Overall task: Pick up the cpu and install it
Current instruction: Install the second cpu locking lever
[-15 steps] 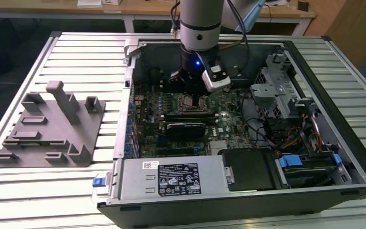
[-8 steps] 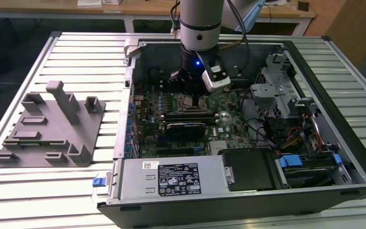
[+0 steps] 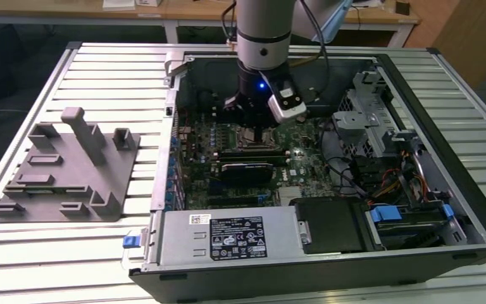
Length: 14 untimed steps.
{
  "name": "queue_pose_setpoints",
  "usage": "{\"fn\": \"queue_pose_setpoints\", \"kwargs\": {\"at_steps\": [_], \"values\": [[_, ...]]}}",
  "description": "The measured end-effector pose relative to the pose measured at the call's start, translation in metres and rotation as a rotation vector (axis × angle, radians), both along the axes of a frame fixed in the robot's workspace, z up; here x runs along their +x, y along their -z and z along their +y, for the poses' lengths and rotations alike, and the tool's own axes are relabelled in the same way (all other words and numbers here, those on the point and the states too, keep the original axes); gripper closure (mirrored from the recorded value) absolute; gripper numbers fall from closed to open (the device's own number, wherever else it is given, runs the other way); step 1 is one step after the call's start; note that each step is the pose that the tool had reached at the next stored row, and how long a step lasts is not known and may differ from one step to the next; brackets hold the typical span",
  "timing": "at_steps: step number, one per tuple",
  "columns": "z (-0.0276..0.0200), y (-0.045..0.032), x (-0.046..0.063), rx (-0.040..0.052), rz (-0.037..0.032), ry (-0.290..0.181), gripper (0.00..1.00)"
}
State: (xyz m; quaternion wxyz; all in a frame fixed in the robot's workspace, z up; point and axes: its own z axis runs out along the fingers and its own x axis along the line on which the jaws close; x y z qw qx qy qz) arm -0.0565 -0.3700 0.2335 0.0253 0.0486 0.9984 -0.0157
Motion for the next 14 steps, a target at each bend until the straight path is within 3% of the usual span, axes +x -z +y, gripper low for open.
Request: {"fn": "queue_pose_setpoints", "kwargs": {"at_steps": [4, 14], "values": [[-0.0008, 0.0018, -0.001, 0.0002, -0.0001, -0.038, 0.89], [-0.0039, 0.0052, -0.021, 0.0002, -0.0002, -0.045, 0.89]]}}
